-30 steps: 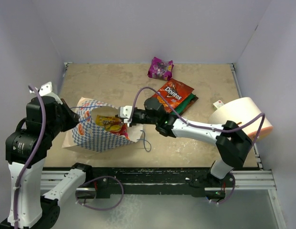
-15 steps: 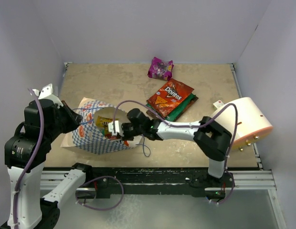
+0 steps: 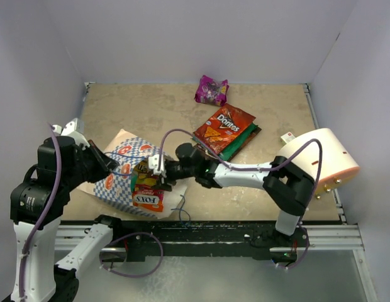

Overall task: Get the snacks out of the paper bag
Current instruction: Adjust the paper bag at the center of the board, then take out the snack from the paper bag.

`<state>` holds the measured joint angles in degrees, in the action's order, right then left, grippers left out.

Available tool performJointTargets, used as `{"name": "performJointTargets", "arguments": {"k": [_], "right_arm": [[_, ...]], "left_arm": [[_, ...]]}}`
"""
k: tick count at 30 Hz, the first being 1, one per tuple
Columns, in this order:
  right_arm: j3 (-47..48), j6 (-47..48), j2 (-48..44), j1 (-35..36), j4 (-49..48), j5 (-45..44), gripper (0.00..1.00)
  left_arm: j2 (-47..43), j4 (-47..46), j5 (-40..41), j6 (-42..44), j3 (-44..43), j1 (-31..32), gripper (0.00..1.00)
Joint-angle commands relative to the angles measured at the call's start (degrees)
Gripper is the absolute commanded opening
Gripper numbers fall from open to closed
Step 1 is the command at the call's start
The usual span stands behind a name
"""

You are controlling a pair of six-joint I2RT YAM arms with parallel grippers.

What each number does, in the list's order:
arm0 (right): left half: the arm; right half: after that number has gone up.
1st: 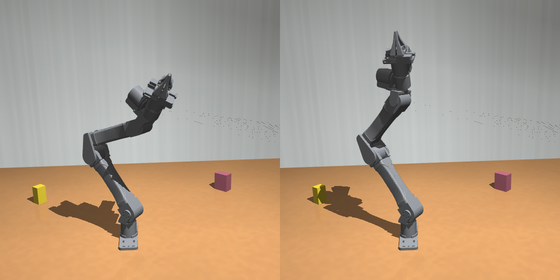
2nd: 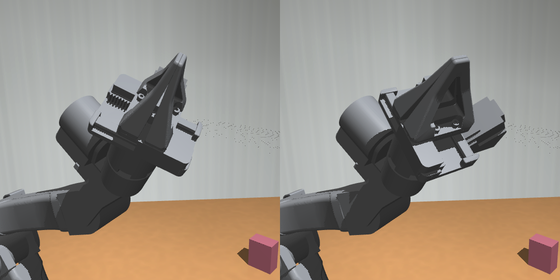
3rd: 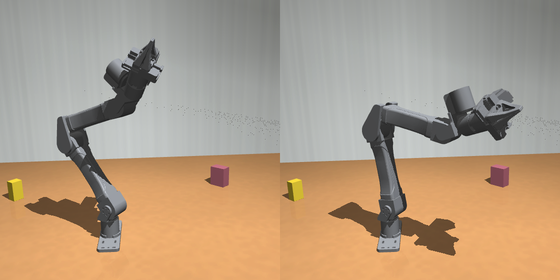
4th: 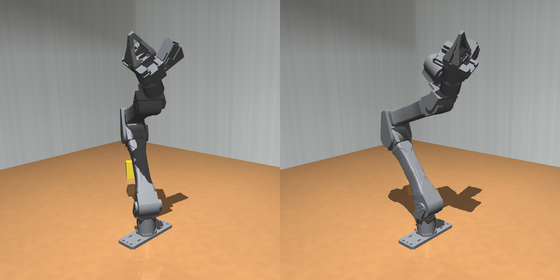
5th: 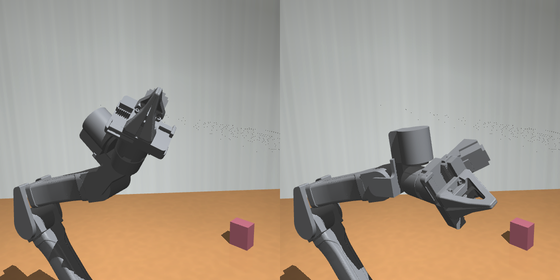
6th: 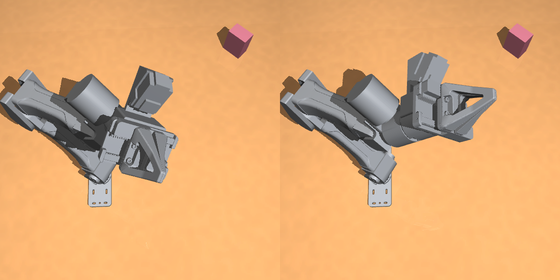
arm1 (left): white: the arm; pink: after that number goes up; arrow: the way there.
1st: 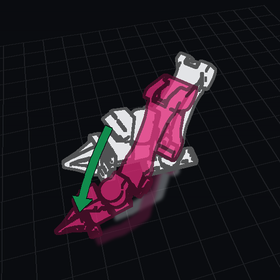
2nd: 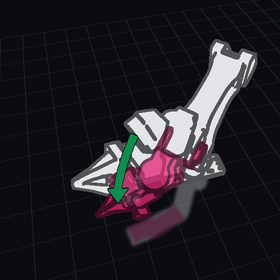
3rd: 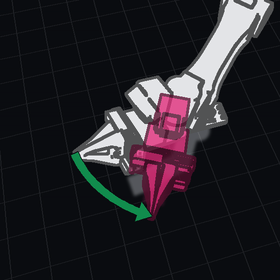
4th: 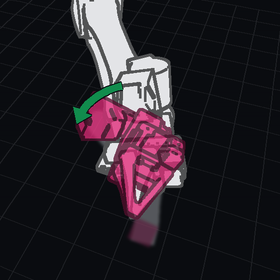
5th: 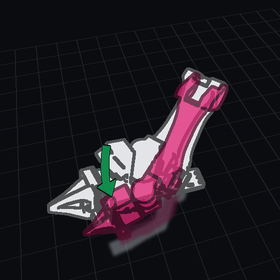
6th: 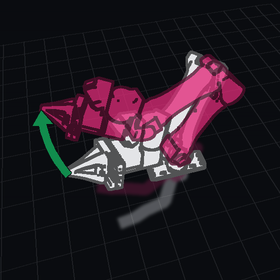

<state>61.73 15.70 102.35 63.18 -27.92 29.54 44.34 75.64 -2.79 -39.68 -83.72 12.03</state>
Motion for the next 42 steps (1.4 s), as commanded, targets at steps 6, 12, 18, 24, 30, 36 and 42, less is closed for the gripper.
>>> {"name": "performJointTargets", "arguments": {"k": [6,12,18,24,30,36,42], "right_arm": [[-8.18,29.26,-5.54,-2.48,9.34,1.31,0.77],[-9.54,45.04,-6.43,-0.65,12.15,-7.64,0.82],[-10.15,52.91,-2.67,1.84,3.36,-12.62,0.84],[-7.84,57.80,3.90,4.02,-6.02,-15.15,0.85],[-1.18,59.23,9.96,4.26,-5.08,-13.62,0.74],[-1.98,48.10,7.60,3.49,-10.33,-14.73,0.24],[-3.15,39.05,3.48,3.00,-6.88,-18.60,0.00]], "left_arm": [[0.31,-2.28,-1.74,-0.85,1.36,0.01,0.00],[3.02,-2.75,-4.01,1.47,0.41,0.01,0.00],[2.97,-3.04,-3.81,2.39,0.39,0.01,0.00],[4.28,-2.26,-6.23,2.70,-1.62,0.01,0.00],[5.89,-2.42,-5.91,4.49,-3.46,0.01,0.00],[10.35,-5.68,-7.61,6.84,-7.45,0.00,0.00],[18.15,-13.73,-8.07,9.16,-15.35,0.00,0.00]]}}
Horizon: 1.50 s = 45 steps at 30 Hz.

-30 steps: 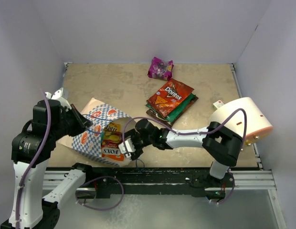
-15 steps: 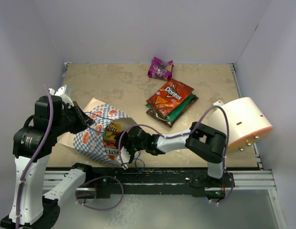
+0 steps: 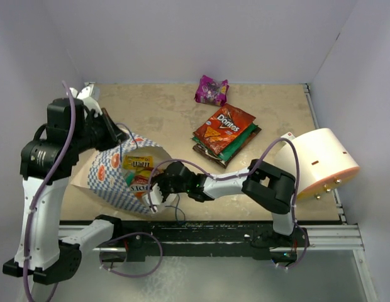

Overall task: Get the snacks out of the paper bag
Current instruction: Take out the snack from the paper bag.

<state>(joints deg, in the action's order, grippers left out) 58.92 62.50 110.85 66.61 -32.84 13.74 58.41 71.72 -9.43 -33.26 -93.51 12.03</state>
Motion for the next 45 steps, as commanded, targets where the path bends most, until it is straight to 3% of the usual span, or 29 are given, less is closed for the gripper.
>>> {"name": "performJointTargets", "arguments": {"k": [1,7,13,16,23,29,39,45], "right_arm": [[-0.44,-9.24,-5.67,-0.41,-1.57,-2.37,0.00],[-0.05,-22.96,-6.80,-0.39,-2.98,-4.11,0.00],[7.64,-28.18,-1.64,-0.51,2.11,-5.76,0.00],[10.62,-29.69,-1.21,-0.64,3.36,-9.28,0.00],[12.80,-28.85,-6.83,-4.15,11.30,-15.48,0.00],[14.31,-28.11,-10.75,-6.05,17.74,-12.81,0.00],[14.97,-36.50,-19.98,-6.45,25.40,-4.05,0.00],[13.32,-39.08,-27.82,-6.45,33.45,-0.88,0.00]], "left_arm": [[5.57,-11.65,-1.35,2.75,-6.71,0.01,0.00],[15.22,-22.13,-3.56,3.68,-14.21,0.01,0.00],[22.70,-30.78,-11.97,3.32,-18.46,0.01,0.00],[23.34,-30.72,-14.26,2.60,-19.54,0.01,0.00],[9.21,-23.05,-6.84,5.79,-5.81,-0.08,0.00],[-1.77,-13.67,5.58,4.21,5.99,-0.08,0.00],[7.11,-6.40,14.71,8.68,-9.44,-0.08,0.00],[12.44,-6.92,11.71,7.00,-13.84,-0.08,0.00]]}}
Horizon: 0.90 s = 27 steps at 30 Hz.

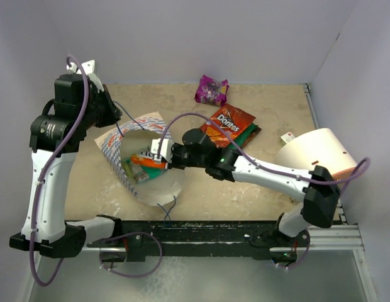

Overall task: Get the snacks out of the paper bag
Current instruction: Take out the snack from the paper bag.

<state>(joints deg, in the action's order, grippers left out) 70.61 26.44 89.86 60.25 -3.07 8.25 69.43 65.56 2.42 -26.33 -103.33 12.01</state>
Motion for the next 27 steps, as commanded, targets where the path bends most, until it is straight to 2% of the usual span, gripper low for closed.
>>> {"name": "performJointTargets", "arguments": {"k": [1,3,6,10,14,16,20,27], "right_arm": [[0.72,-2.95,-9.20,-0.05,4.88,5.97,0.00],[-1.71,-3.71,-13.73,-0.11,5.54,6.75,0.00],[-4.90,-4.80,-21.28,-0.07,5.09,3.37,0.00],[-7.45,-7.83,-29.73,-0.09,3.46,-12.45,0.00],[-7.05,-14.16,-31.87,-1.62,5.64,-29.25,0.00],[-6.38,-18.03,-31.02,-4.20,7.91,-33.68,0.00],[-2.61,-25.92,-25.34,-12.28,13.63,-34.81,0.00],[16.85,-24.66,-1.75,-21.53,29.85,-42.27,0.00]], "left_arm": [[2.14,-0.78,-0.44,-0.21,-4.57,-0.06,0.00],[3.94,-0.24,0.09,-0.51,-6.32,-0.06,0.00],[7.06,1.65,1.76,-0.12,-10.58,-0.34,0.00],[11.54,4.12,2.96,0.78,-17.40,-1.25,0.00],[13.58,4.88,3.12,0.95,-19.78,-1.94,0.00],[13.71,4.72,3.01,0.69,-19.61,-2.28,0.00],[13.26,4.48,1.80,0.41,-18.81,-2.52,0.00],[10.60,3.64,-0.66,-0.87,-16.42,-2.69,0.00]]}}
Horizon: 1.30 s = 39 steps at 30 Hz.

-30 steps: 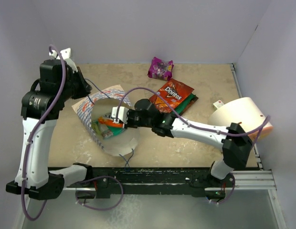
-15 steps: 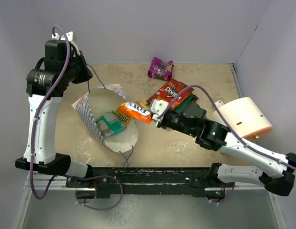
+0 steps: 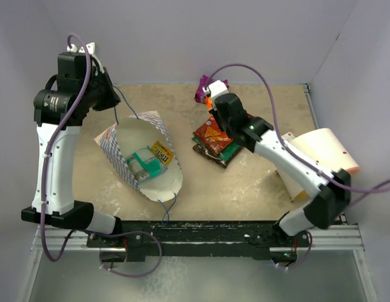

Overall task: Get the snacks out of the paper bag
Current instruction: Take out the snack from the paper bag, then place the snack in the paper bag.

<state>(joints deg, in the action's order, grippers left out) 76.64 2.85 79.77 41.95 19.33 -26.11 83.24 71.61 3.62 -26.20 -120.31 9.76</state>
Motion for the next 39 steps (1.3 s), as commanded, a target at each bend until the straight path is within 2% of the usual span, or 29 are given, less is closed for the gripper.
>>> {"name": "performJointTargets", "arguments": {"k": [1,8,13,19,20,21,23,24,27,31,34,39], "right_arm": [[12.96,0.24,11.26,-4.19,8.38,-9.15,0.00],[25.24,6.06,27.72,-9.23,9.45,-17.12,0.00],[32.73,6.66,37.30,-9.74,12.59,-18.05,0.00],[33.04,1.10,43.03,-9.70,17.72,-15.48,0.00],[32.52,0.90,43.29,-9.78,17.88,-14.71,0.03],[32.21,0.85,43.36,-9.73,18.20,-14.26,0.13],[32.51,0.08,42.48,-9.70,18.88,-11.59,0.43],[32.83,-0.46,41.39,-9.75,19.24,-9.37,0.53],[32.73,-1.36,35.91,-9.71,19.64,-6.05,0.70],[29.65,-1.09,28.06,-9.25,18.91,3.59,0.78],[22.85,-1.87,20.49,-7.51,16.61,11.26,0.81],[6.07,2.37,8.08,6.10,4.98,18.18,0.84]], "left_arm": [[-3.89,-2.69,-2.27,-1.33,1.37,-0.44,0.00],[-7.05,-4.15,-5.59,-4.23,4.74,-0.44,0.00],[-3.78,-1.63,-4.82,-3.81,-1.35,-0.51,0.00],[2.07,1.23,-3.26,-1.44,-8.34,-1.59,0.00],[2.50,1.32,-3.27,-1.33,-8.67,-1.89,0.00],[2.73,1.20,-3.39,-1.13,-8.71,-2.20,0.00],[3.61,1.26,-3.76,-0.29,-8.89,-3.17,0.00],[4.08,1.68,-4.28,0.08,-9.25,-3.76,0.00],[4.70,2.97,-6.14,1.39,-9.58,-4.56,0.00],[1.08,0.51,-8.52,1.69,-2.54,-4.71,0.00],[-0.51,-0.75,-11.56,0.46,1.14,-4.88,0.00],[0.67,-0.27,-14.26,-0.60,-0.10,-5.01,0.00]]}}
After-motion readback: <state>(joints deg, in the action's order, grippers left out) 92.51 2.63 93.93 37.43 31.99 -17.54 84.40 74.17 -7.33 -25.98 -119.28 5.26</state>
